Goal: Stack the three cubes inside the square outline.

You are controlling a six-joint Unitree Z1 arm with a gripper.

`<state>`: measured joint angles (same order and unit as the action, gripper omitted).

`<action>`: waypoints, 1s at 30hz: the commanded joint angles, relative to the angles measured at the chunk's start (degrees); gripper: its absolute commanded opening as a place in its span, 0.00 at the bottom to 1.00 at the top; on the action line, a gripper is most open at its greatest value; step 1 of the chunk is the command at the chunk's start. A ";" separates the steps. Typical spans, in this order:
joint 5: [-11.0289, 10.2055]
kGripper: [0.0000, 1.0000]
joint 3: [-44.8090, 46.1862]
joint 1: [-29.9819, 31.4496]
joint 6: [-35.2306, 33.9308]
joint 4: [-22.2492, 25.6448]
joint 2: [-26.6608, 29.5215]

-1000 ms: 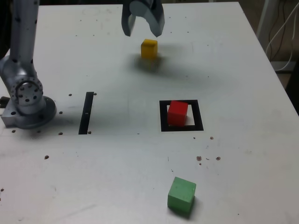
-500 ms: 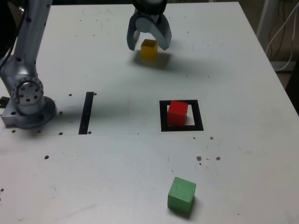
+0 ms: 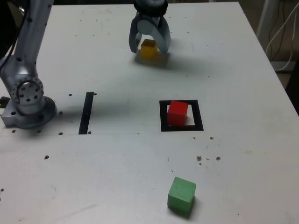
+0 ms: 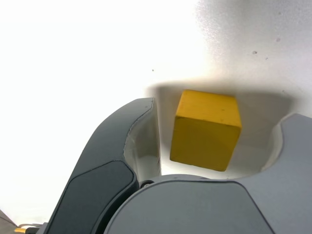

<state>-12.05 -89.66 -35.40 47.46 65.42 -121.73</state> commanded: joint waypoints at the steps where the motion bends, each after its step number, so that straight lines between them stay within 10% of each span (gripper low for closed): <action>1: 0.20 0.80 0.19 -0.11 0.18 -0.39 -0.82; 11: 0.44 0.78 -0.67 -0.32 0.43 0.45 -1.92; 30: 2.07 0.38 -0.92 -2.37 0.97 -0.11 -2.42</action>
<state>-10.11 -90.29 -37.70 48.33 65.43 -123.95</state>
